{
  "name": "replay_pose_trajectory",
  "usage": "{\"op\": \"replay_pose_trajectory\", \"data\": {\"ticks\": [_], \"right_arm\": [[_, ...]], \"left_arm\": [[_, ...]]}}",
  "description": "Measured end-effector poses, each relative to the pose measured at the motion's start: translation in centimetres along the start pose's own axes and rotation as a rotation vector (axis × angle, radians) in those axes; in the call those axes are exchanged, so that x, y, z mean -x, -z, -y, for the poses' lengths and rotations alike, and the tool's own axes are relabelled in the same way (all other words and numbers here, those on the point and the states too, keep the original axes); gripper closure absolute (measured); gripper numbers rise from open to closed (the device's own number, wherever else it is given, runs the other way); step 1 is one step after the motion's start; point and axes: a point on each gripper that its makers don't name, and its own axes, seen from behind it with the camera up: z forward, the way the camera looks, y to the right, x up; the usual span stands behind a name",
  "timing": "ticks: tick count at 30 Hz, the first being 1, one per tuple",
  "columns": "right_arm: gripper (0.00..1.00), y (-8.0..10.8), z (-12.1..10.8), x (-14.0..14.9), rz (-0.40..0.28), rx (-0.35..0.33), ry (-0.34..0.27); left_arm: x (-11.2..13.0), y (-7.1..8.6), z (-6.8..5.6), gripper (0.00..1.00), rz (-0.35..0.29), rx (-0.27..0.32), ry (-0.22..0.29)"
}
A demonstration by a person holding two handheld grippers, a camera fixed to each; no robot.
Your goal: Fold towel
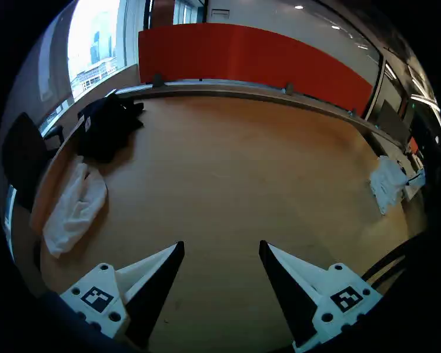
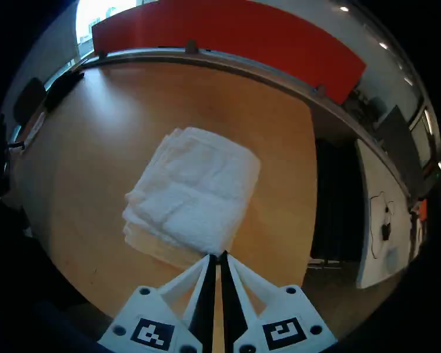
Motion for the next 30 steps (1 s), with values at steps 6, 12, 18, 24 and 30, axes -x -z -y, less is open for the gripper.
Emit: {"op": "replay_pose_trajectory", "data": {"ticks": [6,12,18,24,30], "right_arm": [[0.95,-0.8,-0.1,1.0,0.030,0.000,-0.008],[0.95,-1.3,-0.6,1.6,0.057,0.013,-0.007],[0.95,-1.7,-0.9,1.7,0.075,0.028,0.005],[0.95,-2.0,-0.8,1.7,0.081,0.038,0.013],[0.94,-2.1,-0.8,1.6,0.076,0.051,0.008]], "left_arm": [[0.3,0.1,0.1,0.06,0.007,-0.006,-0.002],[0.4,0.2,0.2,0.06,0.010,-0.010,-0.007],[0.5,0.2,0.3,0.06,0.011,-0.013,-0.006],[0.7,0.2,0.5,0.06,0.015,-0.015,-0.003],[0.8,0.1,0.5,0.06,0.016,-0.015,-0.004]]}}
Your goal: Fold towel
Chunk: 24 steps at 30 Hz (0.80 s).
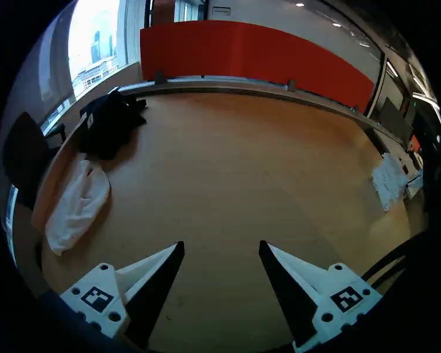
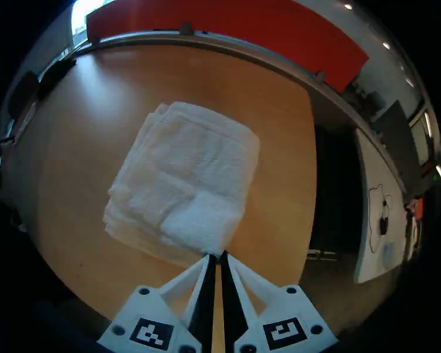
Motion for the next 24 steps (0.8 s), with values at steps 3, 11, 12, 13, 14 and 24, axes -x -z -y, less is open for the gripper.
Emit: {"op": "replay_pose_trajectory", "data": {"ticks": [3,11,12,13,14,24], "right_arm": [[0.93,0.0,0.1,0.0,-0.002,0.007,-0.001],[0.83,0.2,-0.1,0.0,-0.025,0.038,-0.014],[0.83,0.2,-0.2,-0.1,-0.031,0.046,-0.015],[0.82,0.3,-0.4,-0.1,-0.037,0.055,-0.015],[0.82,0.4,-0.5,-0.2,-0.044,0.066,-0.015],[0.64,0.9,-1.0,0.3,-0.048,0.107,-0.026]], "left_arm": [[0.0,0.0,0.0,0.06,0.000,0.001,0.000],[-0.1,0.0,0.1,0.06,-0.001,0.004,-0.002],[-0.1,0.0,0.1,0.06,-0.001,0.005,-0.002],[-0.1,-0.1,0.0,0.06,0.000,0.006,-0.001],[-0.1,-0.1,0.0,0.06,0.000,0.008,-0.001],[-0.3,-0.3,-0.2,0.06,-0.005,0.020,-0.012]]}}
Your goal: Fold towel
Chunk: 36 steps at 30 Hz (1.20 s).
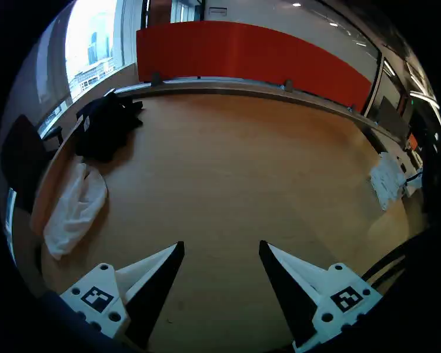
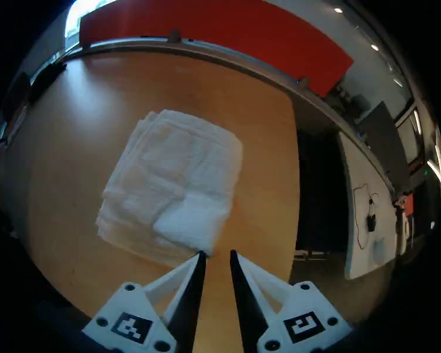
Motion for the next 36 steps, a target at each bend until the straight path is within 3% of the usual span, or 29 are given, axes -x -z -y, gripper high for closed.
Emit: {"op": "replay_pose_trajectory", "data": {"ticks": [1,6,7,21,29,36], "right_arm": [[0.58,0.1,-0.1,0.0,0.000,0.006,-0.003],[0.05,0.4,-0.7,0.1,-0.012,0.034,-0.025],[0.00,0.5,-0.8,0.1,-0.015,0.037,-0.031],[0.00,2.0,0.9,-2.3,-0.104,0.029,-0.066],[0.00,2.8,3.6,-5.1,-0.178,-0.008,-0.071],[0.00,3.5,6.2,-8.5,-0.270,-0.048,-0.110]], "left_arm": [[0.0,0.0,0.0,0.06,-0.001,0.001,0.000],[-0.1,0.1,0.3,0.06,-0.006,0.002,0.001],[-0.1,0.1,0.3,0.06,-0.006,0.002,0.002],[-0.5,0.5,0.5,0.06,-0.022,0.010,-0.001],[-1.1,0.7,0.7,0.06,-0.039,0.008,0.005],[-1.9,1.1,1.1,0.06,-0.063,0.001,0.010]]}}
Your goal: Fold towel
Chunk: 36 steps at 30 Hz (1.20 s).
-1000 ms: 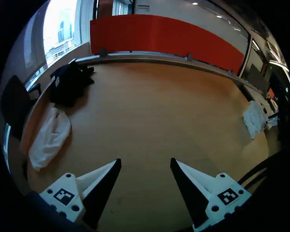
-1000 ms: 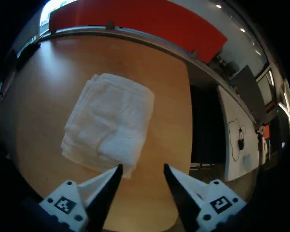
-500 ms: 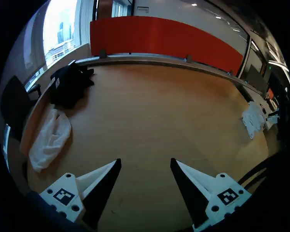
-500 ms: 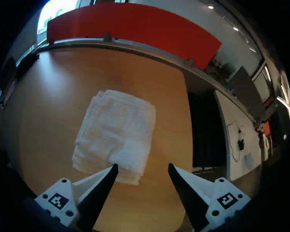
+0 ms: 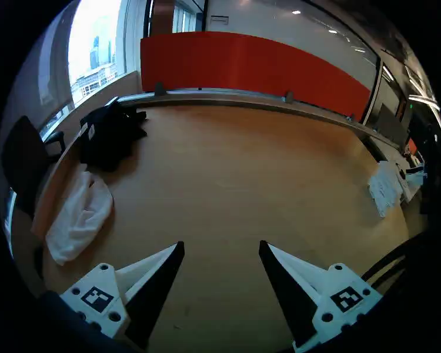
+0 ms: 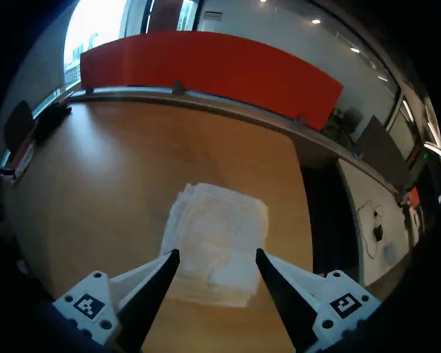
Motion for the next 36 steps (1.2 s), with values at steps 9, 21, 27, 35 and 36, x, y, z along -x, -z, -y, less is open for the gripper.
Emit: {"op": "replay_pose_trajectory", "data": {"ticks": [9,21,27,35,36], "right_arm": [[0.00,0.2,2.6,-2.7,-0.115,-0.011,-0.044],[0.00,1.9,4.5,-8.0,-0.379,-0.016,-0.179],[0.00,3.5,5.5,-10.7,-0.514,-0.028,-0.193],[0.00,6.1,5.1,-14.3,-0.685,0.027,-0.262],[0.00,6.4,5.1,-14.6,-0.703,0.033,-0.269]], "left_arm": [[-2.4,0.0,0.3,0.06,-0.064,-0.006,0.006],[-8.2,0.1,0.0,0.06,-0.227,-0.013,-0.012],[-11.8,0.9,0.3,0.06,-0.355,-0.039,-0.033],[-15.2,1.7,0.7,0.06,-0.464,-0.074,-0.070],[-15.6,1.8,0.7,0.06,-0.475,-0.077,-0.071]]}}
